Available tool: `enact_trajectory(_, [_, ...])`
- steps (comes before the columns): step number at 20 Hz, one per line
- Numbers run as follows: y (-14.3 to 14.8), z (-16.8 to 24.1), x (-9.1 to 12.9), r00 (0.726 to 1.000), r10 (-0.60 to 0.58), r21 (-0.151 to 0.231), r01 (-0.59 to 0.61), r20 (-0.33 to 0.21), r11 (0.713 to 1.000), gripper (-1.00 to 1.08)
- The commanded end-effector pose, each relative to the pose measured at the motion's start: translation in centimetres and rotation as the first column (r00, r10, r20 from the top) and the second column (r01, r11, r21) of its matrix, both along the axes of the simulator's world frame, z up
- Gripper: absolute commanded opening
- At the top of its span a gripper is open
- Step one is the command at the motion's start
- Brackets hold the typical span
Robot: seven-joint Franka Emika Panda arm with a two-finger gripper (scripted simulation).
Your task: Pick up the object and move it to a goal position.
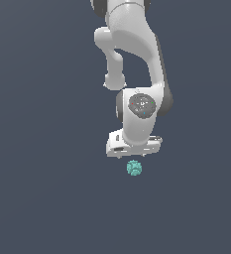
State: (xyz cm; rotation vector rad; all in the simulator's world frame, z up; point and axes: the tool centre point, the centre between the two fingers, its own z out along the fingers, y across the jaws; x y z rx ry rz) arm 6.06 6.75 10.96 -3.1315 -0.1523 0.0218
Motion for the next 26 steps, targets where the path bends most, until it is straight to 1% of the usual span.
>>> enact_trajectory(1, [0.7,-0.6,0.9,1.000,0.005,-0.002,-0.005,0.005,1.000,1.00])
enact_trajectory(8, [1.8,-1.6,2.2,1.000,0.014,-0.005,-0.014,0.013,1.000,1.00])
enact_trajectory(16, [1.9,-2.2,2.3,1.000,0.016,-0.005,-0.016,0.013,1.000,1.00])
enact_trajectory(26, [1.9,-6.7,2.2,1.000,0.016,-0.006,-0.016,0.014,1.000,1.00])
